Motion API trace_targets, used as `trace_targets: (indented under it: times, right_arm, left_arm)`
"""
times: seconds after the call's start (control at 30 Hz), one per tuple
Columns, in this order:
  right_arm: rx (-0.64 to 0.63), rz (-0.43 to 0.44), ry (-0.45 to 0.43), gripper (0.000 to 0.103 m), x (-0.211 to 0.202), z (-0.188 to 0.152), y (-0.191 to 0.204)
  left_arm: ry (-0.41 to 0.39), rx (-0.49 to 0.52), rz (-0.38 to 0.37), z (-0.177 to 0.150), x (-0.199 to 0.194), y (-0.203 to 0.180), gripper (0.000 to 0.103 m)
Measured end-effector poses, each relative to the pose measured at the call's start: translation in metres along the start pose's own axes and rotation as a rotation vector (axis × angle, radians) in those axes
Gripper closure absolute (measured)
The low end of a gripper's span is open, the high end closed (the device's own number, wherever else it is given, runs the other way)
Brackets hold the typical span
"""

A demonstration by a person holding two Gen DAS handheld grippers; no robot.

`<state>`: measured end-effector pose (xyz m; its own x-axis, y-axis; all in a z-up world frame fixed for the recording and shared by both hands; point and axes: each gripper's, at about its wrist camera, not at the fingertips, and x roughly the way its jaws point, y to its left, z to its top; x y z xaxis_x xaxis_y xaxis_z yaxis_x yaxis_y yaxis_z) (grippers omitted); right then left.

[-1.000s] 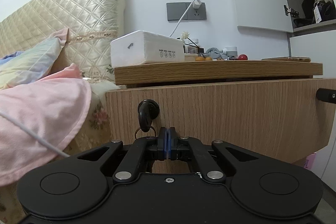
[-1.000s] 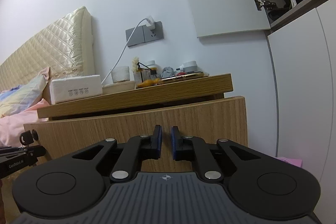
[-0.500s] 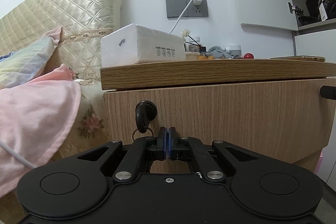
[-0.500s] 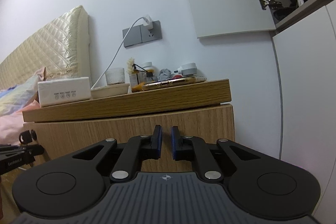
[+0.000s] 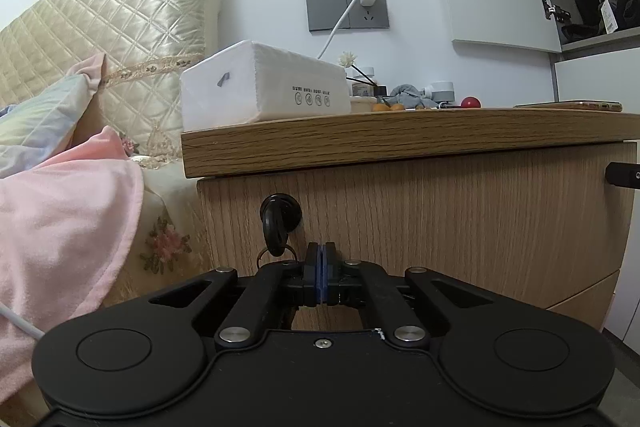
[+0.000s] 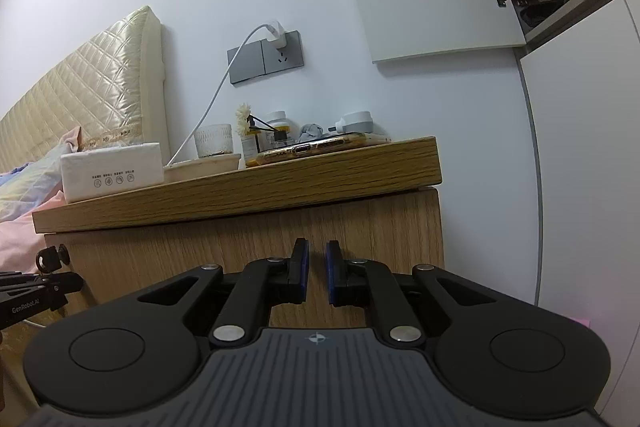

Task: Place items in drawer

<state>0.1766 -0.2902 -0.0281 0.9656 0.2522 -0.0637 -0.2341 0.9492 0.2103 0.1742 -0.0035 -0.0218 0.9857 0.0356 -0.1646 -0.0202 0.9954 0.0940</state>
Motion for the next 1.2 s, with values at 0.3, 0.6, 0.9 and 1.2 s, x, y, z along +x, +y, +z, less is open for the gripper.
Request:
trace_targets:
  times: [0.3,0.6,0.9,1.2]
  right_arm:
    - [-0.008,-0.005,0.031,0.092,-0.01,0.008,0.005]
    - [0.018,-0.006,0.044,0.092,-0.035,0.015,0.012]
    - [0.004,0.039,0.054,0.092,-0.066,0.021,0.039]
    - [-0.003,0.046,0.033,0.092,-0.102,0.032,0.055]
  left_arm:
    - [-0.022,-0.032,-0.034,0.015,-0.022,-0.002,0.096]
    - [-0.022,-0.035,-0.059,0.025,-0.061,-0.004,0.09]
    - [-0.044,-0.064,-0.05,0.035,-0.104,0.005,0.089]
    - [-0.028,-0.117,-0.039,0.034,-0.141,0.017,0.088]
